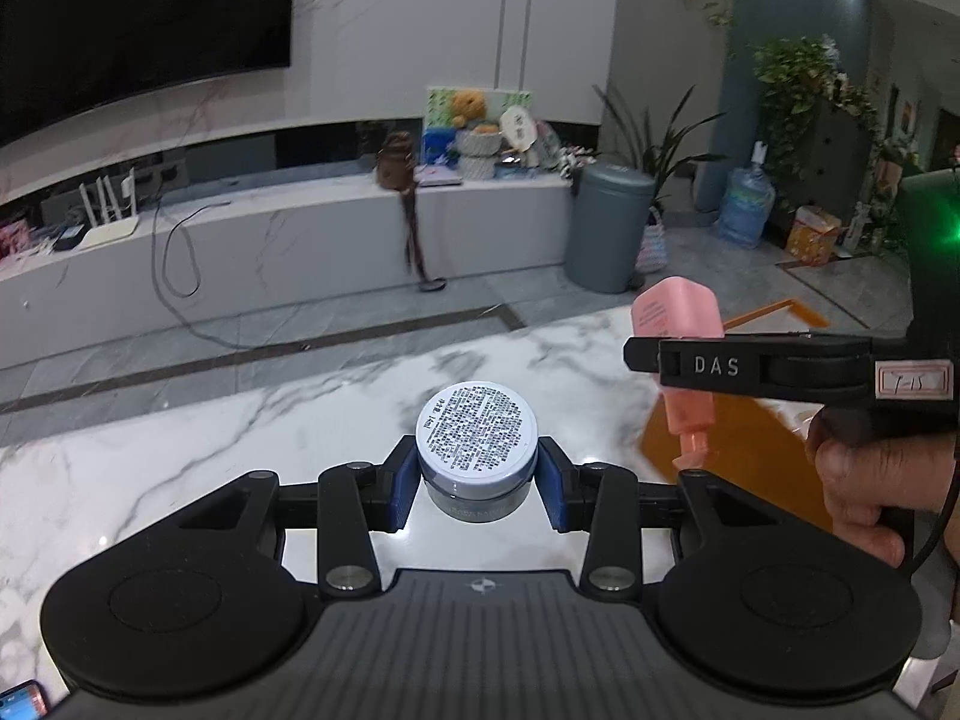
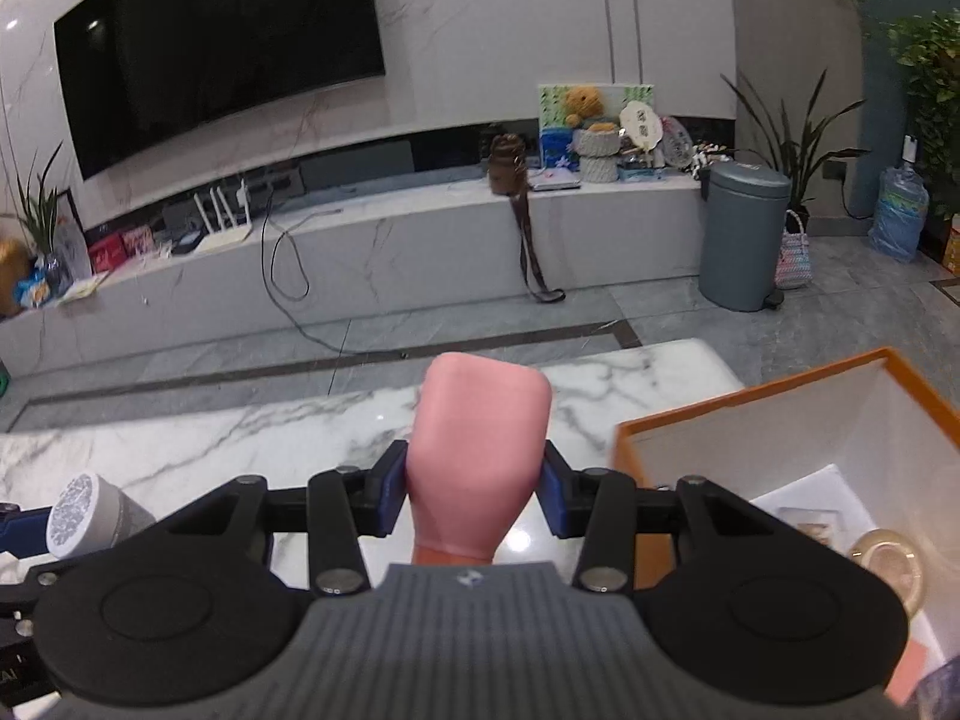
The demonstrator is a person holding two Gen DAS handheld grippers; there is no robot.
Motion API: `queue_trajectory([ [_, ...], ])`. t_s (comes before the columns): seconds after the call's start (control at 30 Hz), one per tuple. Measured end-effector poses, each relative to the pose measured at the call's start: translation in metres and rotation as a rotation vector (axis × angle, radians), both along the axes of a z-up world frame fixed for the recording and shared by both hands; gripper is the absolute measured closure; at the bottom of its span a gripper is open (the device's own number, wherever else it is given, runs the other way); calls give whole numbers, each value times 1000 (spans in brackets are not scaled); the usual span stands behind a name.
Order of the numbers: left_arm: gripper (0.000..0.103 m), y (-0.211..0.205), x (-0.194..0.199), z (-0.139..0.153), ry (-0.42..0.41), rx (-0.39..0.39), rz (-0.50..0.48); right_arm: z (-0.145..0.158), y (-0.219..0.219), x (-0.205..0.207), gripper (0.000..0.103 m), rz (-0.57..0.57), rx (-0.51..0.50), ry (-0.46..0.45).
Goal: Organize rigid objects
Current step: 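Lift the jar and pink bottle and carry them over the orange box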
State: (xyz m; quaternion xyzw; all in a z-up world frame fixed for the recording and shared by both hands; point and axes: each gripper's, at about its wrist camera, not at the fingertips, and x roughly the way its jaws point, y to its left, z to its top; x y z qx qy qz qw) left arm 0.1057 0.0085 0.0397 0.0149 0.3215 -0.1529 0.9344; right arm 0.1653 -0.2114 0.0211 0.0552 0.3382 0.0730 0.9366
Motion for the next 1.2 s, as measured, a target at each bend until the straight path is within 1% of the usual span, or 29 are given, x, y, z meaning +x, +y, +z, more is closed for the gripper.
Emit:
queue_trajectory([
  [0.33,57,-53,-2,9,-33,-31,-78,24,-48,-25,59,-30,25,-45],
  [0.6,57,-101,-3,11,-45,-40,-161,34,-89,-42,59,-53,8,-63],
  [0.9,57,-135,-8,8,-50,-52,-212,42,-137,-56,59,-119,12,-66],
  [1.2,57,-159,-13,8,-49,-60,-256,52,-168,-72,59,-156,10,-81],
])
